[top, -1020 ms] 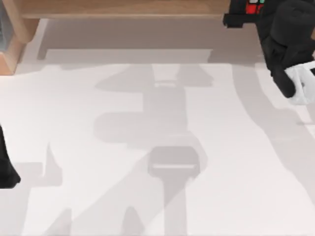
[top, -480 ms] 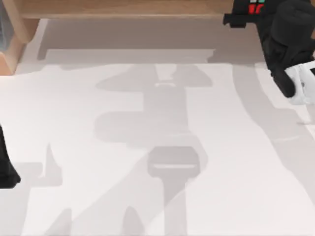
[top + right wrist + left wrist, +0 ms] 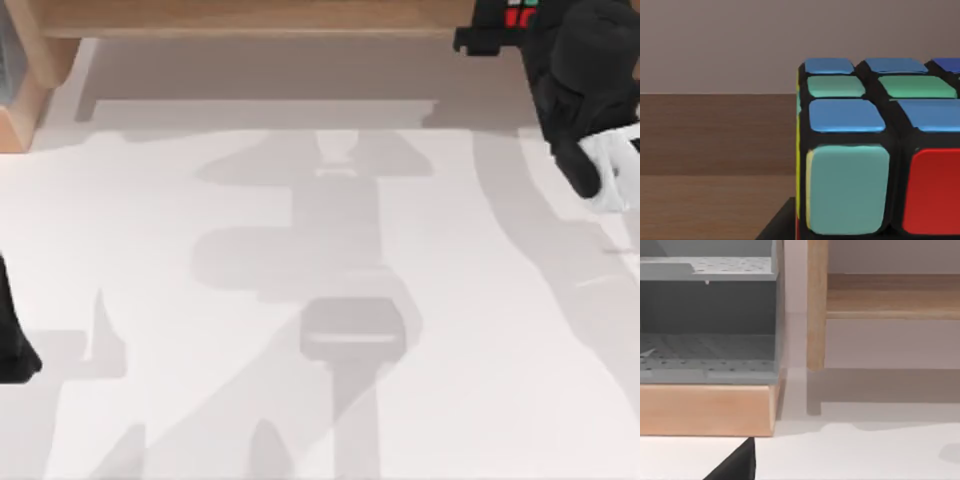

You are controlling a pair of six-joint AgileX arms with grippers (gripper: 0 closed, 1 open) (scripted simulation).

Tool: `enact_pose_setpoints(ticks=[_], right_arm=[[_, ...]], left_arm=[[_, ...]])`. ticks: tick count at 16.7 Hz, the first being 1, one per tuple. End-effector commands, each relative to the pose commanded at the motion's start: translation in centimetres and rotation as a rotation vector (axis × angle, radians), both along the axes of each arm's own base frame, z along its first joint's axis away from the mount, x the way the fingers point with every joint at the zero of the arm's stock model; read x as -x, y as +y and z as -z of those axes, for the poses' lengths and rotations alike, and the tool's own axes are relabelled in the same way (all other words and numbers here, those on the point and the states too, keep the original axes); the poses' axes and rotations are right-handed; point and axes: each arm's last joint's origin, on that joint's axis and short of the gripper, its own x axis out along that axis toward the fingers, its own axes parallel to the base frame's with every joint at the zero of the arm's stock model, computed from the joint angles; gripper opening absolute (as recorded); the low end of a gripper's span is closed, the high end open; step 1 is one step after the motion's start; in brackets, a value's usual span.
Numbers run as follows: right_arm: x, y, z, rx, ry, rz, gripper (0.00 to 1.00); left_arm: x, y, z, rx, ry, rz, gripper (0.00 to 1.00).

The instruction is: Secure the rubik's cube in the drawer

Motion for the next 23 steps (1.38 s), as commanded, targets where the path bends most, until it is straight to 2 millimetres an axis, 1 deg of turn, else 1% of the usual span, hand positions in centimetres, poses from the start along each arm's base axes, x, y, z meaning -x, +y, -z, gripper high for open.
enact_pose_setpoints(ticks=[3, 7, 11, 15, 19, 23], right_arm=[[0.4, 0.1, -0.3, 0.000, 0.004, -0.003, 0.00], [1.7, 0.1, -1.9, -0.003, -0.006, -0.003, 0.00], [2.1, 0.1, -2.1, -0.002, -0.001, -0.003, 0.00], [1.7, -0.1, -2.3, -0.010, -0.003, -0.002, 0.00], [0.2, 0.0, -4.1, -0.043, 0.021, -0.033, 0.00], [-1.7, 0.6, -6.2, -0.082, 0.107, -0.093, 0.00]], left_arm=[[0.0, 0.0, 0.0, 0.000, 0.000, 0.000, 1.00], [0.0, 0.0, 0.0, 0.000, 0.000, 0.000, 1.00], [0.0, 0.0, 0.0, 0.000, 0.000, 0.000, 1.00], [0.0, 0.0, 0.0, 0.000, 0.000, 0.000, 1.00], [0.0, 0.0, 0.0, 0.000, 0.000, 0.000, 1.00], [0.0, 0.0, 0.0, 0.000, 0.000, 0.000, 1.00]])
